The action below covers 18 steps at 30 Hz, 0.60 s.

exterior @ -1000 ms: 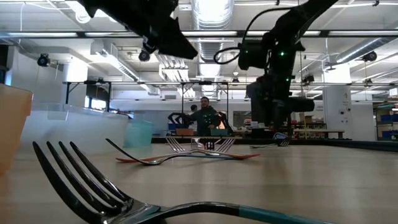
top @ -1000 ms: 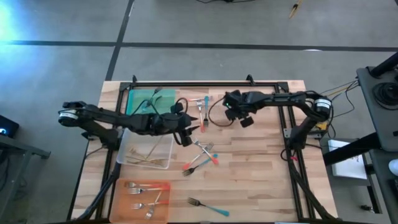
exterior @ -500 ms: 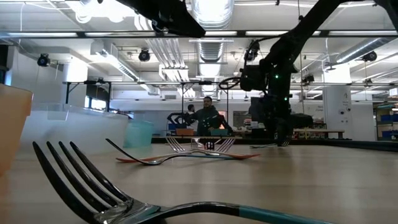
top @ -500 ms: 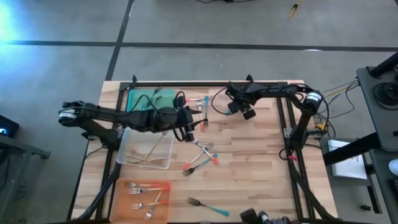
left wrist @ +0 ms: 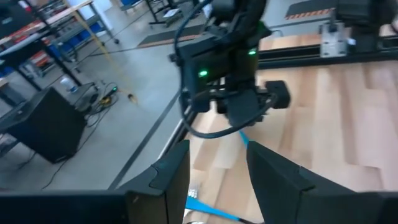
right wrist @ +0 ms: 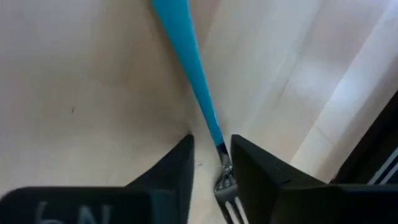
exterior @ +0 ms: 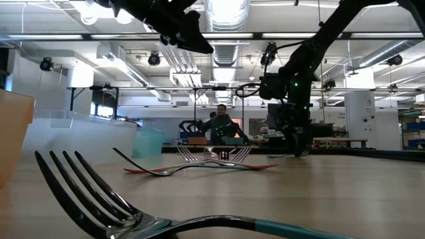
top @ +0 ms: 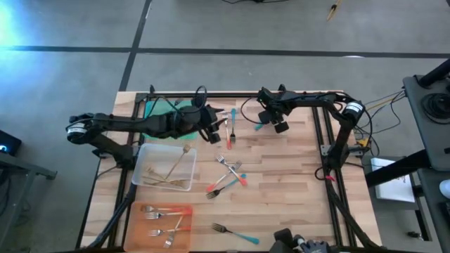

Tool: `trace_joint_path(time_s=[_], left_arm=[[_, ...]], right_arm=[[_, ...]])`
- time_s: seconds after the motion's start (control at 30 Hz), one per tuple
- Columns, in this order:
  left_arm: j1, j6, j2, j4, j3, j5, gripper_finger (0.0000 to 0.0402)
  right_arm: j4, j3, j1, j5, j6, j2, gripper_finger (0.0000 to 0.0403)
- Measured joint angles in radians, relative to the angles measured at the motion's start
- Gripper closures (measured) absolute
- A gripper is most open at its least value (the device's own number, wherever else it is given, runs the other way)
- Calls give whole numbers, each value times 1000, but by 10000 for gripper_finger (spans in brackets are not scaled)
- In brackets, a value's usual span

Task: Sort silverware by color (type)
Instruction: Put the blue fork into the blue bin

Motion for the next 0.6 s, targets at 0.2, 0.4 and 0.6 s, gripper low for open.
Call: trace_joint_path(time_s=[0.2, 0.4, 0.6], left_arm=[[48, -21, 0, 4, 0, 0, 260], [80, -22, 0, 2, 0, 1, 260], [92, -23, 0, -26, 0, 0, 260]], right_arm=[[23, -1, -12, -10, 127, 1, 372], [39, -1, -13, -6, 226, 2, 391], [51, -3, -12, -9, 250, -35, 392]])
